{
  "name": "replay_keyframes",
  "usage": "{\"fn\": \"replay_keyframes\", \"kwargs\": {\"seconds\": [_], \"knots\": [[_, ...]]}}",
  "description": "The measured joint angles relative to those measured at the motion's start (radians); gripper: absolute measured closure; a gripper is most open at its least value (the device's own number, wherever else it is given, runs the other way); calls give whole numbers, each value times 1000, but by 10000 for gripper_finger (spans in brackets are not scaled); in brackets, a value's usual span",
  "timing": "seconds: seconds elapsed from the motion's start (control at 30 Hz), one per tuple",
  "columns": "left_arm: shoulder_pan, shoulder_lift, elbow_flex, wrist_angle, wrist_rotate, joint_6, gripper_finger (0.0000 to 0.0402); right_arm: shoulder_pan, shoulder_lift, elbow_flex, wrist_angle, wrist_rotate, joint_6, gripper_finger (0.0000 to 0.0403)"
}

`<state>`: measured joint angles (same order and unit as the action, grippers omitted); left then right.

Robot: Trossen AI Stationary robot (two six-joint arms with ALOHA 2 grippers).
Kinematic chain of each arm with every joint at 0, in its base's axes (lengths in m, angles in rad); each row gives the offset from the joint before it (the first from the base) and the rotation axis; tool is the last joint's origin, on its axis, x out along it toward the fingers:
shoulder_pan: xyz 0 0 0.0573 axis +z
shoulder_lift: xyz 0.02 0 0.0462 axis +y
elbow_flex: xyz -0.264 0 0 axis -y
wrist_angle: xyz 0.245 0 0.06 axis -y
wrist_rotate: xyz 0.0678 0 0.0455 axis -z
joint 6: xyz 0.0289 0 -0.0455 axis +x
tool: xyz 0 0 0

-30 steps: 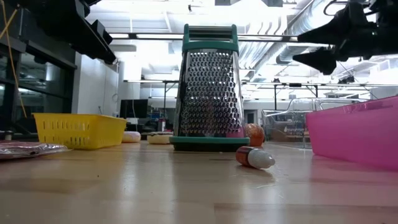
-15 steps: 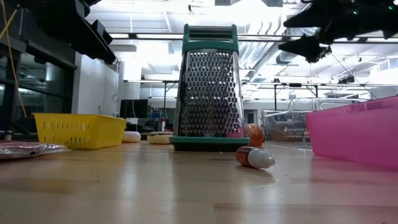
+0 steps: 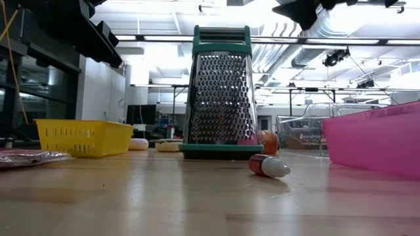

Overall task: Pick & Place Food Item
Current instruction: Put the orange food coloring bottle into the yellow bin

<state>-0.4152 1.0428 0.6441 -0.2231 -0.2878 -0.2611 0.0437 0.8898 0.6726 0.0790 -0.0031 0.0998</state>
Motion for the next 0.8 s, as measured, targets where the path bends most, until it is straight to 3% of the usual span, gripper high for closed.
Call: {"fn": "replay_keyframes", "kwargs": {"seconds": [0.2,0.57,0.8], "knots": [[0,0,0,0,0,0,293,130,84,34,6,37,-19,46],[0,0,0,0,0,0,293,327,303,91,5,422,-19,46],[0,0,0,0,0,0,293,393,402,189,-1,548,-15,46]]}}
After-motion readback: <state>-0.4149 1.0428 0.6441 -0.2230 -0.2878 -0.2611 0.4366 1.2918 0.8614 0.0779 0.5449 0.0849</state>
